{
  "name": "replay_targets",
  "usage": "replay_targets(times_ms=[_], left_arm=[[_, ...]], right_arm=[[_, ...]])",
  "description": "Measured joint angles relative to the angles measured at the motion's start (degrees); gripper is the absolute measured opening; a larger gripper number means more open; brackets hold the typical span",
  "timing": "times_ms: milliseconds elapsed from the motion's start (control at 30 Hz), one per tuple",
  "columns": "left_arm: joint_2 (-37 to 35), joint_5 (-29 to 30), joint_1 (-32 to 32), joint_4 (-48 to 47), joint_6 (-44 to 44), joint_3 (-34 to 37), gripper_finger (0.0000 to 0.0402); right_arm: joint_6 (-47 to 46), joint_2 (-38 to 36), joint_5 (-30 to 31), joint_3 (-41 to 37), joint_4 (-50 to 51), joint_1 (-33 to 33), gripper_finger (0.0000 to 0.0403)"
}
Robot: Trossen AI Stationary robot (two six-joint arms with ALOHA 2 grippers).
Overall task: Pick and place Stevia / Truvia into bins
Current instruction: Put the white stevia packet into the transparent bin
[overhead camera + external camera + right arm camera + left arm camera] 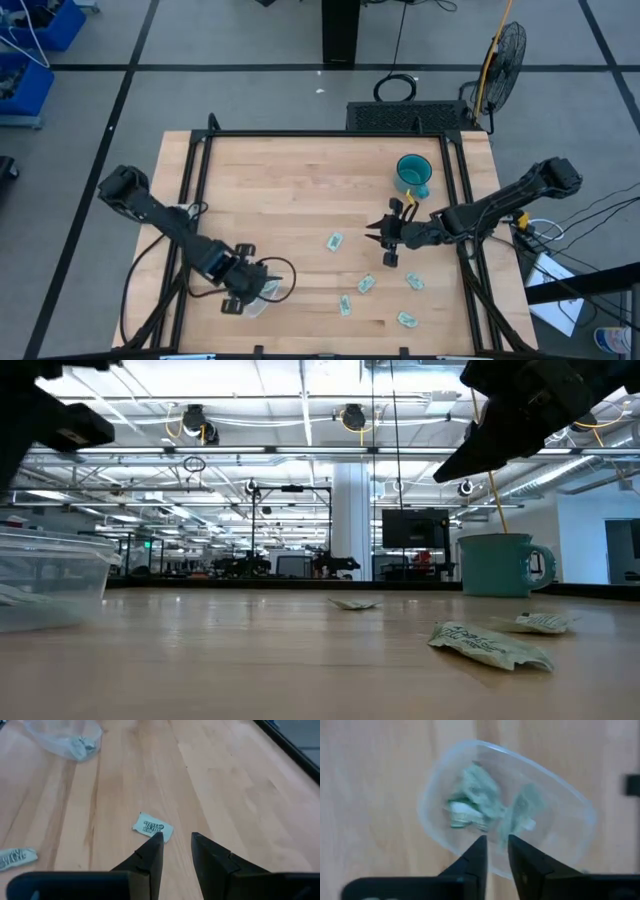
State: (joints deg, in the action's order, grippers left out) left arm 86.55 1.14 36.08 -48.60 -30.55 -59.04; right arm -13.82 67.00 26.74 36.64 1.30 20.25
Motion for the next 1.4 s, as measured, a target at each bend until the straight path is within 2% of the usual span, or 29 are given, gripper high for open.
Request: replay_targets(times_ms=[100, 233, 367, 533, 733, 900, 1000, 1133, 1400], left_arm=[[-0.16, 3.04, -0.05, 2.64, -2.42, 2.44, 0.0111], [-0.16, 3.67, -0.71, 2.35, -2.06, 3.29, 0.0143], [-0.19, 7.03, -1.87, 2.43, 5.92, 1.49, 0.0157], [-0.38, 18.00, -5.90, 4.42, 17.69, -2.56, 0.0158], [1.41, 13.44, -14.80, 21.19, 24.93, -1.28, 0.0159], [7.17, 13.88, -17.89, 33.24, 41.22, -0.53, 0.0159], [12.10, 13.85, -18.97, 38.88, 47.74, -0.51, 0.0159], [17.49, 13.89, -20.22, 44.80, 50.16, -0.47, 0.0159], [24.46, 13.88, -23.58, 52.39, 48.75, -0.56, 0.0159]], right_arm=[[-2.68, 0.00, 0.00, -0.22, -0.29, 0.00, 0.0093], [-2.80, 0.00, 0.00, -0.29, -1.34, 0.00, 0.0093], [-0.98, 0.00, 0.00, -0.29, -5.48, 0.00, 0.0093], [0.72, 0.00, -0.02, -0.29, -10.99, 0.00, 0.0093], [0.85, 0.00, -0.02, -0.29, -11.85, 0.00, 0.0093], [1.05, 0.00, -0.02, -0.29, -11.72, 0.00, 0.0093], [1.07, 0.00, -0.02, -0.29, -11.09, 0.00, 0.0093], [1.07, 0.00, -0.04, -0.29, -9.98, 0.00, 0.0093], [1.07, 0.00, -0.04, -0.29, -9.66, 0.00, 0.0093]])
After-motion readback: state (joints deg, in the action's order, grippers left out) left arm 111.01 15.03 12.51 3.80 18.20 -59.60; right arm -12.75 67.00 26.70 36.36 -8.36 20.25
